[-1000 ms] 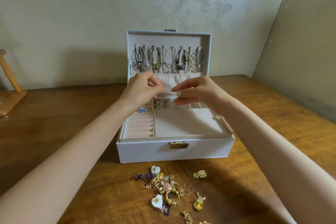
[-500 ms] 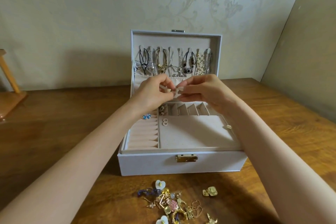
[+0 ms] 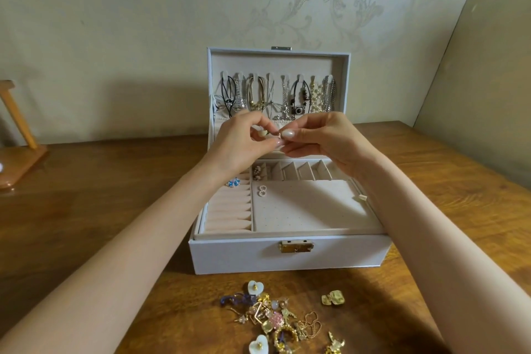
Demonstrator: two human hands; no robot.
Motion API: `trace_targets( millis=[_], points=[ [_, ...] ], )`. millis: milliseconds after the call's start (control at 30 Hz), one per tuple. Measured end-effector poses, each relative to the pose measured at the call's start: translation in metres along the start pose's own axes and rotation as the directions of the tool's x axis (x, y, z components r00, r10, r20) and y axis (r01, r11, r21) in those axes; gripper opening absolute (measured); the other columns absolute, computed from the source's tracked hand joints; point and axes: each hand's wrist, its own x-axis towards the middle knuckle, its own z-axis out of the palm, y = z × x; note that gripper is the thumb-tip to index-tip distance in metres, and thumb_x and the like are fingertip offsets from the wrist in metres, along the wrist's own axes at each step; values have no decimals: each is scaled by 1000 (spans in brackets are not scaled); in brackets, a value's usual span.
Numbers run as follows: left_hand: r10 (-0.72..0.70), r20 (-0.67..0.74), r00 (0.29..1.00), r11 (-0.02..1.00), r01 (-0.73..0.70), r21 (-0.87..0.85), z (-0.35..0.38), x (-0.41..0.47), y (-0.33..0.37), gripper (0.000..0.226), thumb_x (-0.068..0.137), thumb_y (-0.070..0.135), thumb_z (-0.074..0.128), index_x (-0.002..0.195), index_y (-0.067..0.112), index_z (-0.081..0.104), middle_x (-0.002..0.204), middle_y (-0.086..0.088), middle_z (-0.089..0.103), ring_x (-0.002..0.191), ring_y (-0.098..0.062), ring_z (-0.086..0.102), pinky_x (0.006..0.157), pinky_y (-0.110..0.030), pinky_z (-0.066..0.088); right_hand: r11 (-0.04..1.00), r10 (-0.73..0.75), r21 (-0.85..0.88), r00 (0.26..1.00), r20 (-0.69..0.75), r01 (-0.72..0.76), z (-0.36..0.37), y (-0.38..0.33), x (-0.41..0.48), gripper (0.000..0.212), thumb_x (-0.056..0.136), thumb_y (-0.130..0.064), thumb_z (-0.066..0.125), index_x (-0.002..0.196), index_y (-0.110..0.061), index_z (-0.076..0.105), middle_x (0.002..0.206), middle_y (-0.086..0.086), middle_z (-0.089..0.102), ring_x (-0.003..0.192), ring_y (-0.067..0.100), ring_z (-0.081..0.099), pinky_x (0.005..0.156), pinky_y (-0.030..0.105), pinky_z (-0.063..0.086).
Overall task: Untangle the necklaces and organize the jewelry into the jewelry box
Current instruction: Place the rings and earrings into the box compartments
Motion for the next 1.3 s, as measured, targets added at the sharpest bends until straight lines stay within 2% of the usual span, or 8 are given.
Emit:
trace_targets(
  millis=[167, 367, 533, 633, 800, 900, 1067, 1300],
  points=[
    [32, -31, 999, 999, -31, 28, 2, 0, -1, 10, 80, 17, 72, 88, 14, 66, 86, 11, 51, 69, 0, 49, 60, -3, 37, 999, -5, -40, 999, 45, 6, 1, -1, 0, 15, 67, -9, 73, 80, -2, 66, 69, 9, 70, 62, 17, 68, 63, 23, 58],
    [49, -48, 998, 999, -49, 4, 1, 1, -1, 8, 82, 17, 70, 87, 11, 68, 84, 11, 55, 64, 3, 50, 59, -5, 38, 993, -36, -110, 998, 50, 42, 0, -1, 1, 14, 76, 7, 69, 79, -5, 65, 72, 7, 65, 62, 13, 64, 64, 21, 56],
    [2, -30, 1000, 996, -5, -90, -3, 0, 2, 8, 84, 19, 68, 86, 11, 68, 60, 14, 53, 51, 4, 45, 59, -20, 35, 996, -30, 85, 999, 44, 26, 1, -2, 2, 11, 80, 12, 62, 80, 1, 63, 76, 12, 66, 67, 18, 68, 69, 25, 58],
    [-2, -10, 1000, 996, 2, -88, -5, 1, 3, 8, 84, 20, 68, 87, 12, 68, 62, 11, 53, 51, 3, 44, 60, -24, 36, 996, -31, 90, 998, 48, 26, 1, -2, 2, 13, 80, 11, 61, 79, -2, 63, 75, 10, 66, 66, 17, 67, 68, 25, 58],
    [-9, 13, 1000, 996, 10, -91, -5, 1, 3, 6, 83, 20, 68, 85, 13, 67, 65, 14, 53, 51, 7, 46, 58, -18, 34, 992, -115, -40, 993, 18, 116, 5, -1, 2, 13, 79, 11, 64, 84, -1, 63, 83, 13, 64, 75, 19, 65, 76, 27, 58],
    [-20, 22, 1000, 997, 21, -81, -5, 1, 1, 7, 83, 18, 69, 86, 11, 67, 69, 12, 55, 58, 1, 49, 64, -23, 39, 978, -170, -127, 985, -8, 167, 10, 0, 1, 13, 79, 10, 66, 86, 1, 61, 86, 18, 64, 78, 24, 65, 77, 30, 58],
    [-23, -1, 1000, 999, 23, -34, -4, 3, -3, 7, 82, 17, 69, 87, 12, 68, 81, 5, 59, 70, -10, 53, 73, -30, 44, 877, -309, -396, 951, -27, 274, 17, 4, 4, 20, 79, 5, 69, 80, -13, 59, 78, 4, 67, 75, 20, 68, 74, 36, 59],
    [-56, 47, 997, 996, 58, -61, -8, 2, 1, 1, 85, 19, 66, 84, 19, 66, 75, 8, 59, 69, -5, 54, 72, -27, 44, 850, -354, -410, 935, 18, 330, 11, 3, 3, 13, 83, 5, 64, 89, -6, 62, 86, 9, 67, 82, 28, 67, 73, 36, 59]
  ],
)
